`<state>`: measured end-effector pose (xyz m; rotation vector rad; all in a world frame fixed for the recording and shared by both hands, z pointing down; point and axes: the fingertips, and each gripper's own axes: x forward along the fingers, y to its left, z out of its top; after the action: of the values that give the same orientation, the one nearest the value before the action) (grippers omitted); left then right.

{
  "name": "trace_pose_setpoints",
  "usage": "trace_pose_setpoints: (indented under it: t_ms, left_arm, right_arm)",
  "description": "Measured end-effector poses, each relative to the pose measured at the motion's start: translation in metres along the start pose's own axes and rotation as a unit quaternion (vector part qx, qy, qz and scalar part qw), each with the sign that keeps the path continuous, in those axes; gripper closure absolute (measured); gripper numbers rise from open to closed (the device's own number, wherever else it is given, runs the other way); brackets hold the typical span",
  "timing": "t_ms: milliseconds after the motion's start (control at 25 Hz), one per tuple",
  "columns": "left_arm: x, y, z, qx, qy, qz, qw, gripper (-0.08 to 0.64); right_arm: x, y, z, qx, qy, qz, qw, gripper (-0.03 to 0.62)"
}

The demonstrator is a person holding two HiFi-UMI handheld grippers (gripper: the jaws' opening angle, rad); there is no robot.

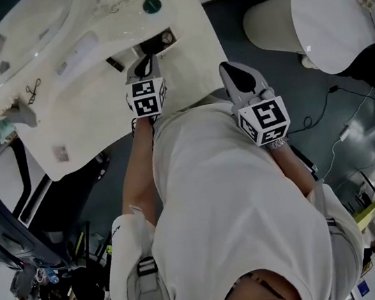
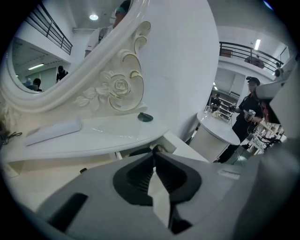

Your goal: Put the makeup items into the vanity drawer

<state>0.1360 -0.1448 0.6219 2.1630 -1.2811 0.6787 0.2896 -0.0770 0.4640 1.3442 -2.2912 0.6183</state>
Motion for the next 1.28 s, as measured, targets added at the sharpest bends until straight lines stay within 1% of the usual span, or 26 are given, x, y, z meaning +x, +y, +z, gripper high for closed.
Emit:
trace_pose_setpoints:
  t_ms: [40, 240, 440, 560, 760, 960, 1280]
  left_arm:
    - [-0.004, 0.002, 0.001, 0.001, -0.004, 0.0, 1.0, 0.552]
    - [-0.025, 0.008, -0.002, 0.001, -0.016, -0.002, 0.9999, 0.554]
    - [-0.052, 0.018, -0.005, -0.005, -0.028, -0.001, 0.9996, 0.554]
    - [-0.074, 0.028, -0.005, -0.008, -0.037, 0.006, 0.9993, 0.554]
    - [-0.115, 0.042, 0.006, -0.024, -0.075, 0.013, 0.9968, 0.554]
    - [-0.162, 0.058, 0.022, -0.024, -0.118, 0.023, 0.9924, 0.554]
    - [-0.218, 0.08, 0.037, -0.022, -0.154, 0.038, 0.9872, 0.554]
  right_arm:
    - [0.0, 0.003, 0.0, -0.001, 0.0, 0.001, 1.0, 0.584]
    - [0.001, 0.019, 0.0, -0.004, -0.003, 0.003, 1.0, 0.584]
    - [0.006, 0.045, 0.001, -0.01, -0.006, 0.013, 1.0, 0.584]
    - [0.009, 0.064, 0.003, -0.017, -0.005, 0.02, 1.0, 0.584]
    - [0.015, 0.091, 0.006, -0.02, -0.006, 0.03, 0.999, 0.584]
    - [0.024, 0.122, 0.009, -0.023, -0.01, 0.046, 0.999, 0.584]
    - [0.039, 0.164, 0.019, -0.024, -0.025, 0.072, 0.997, 0.584]
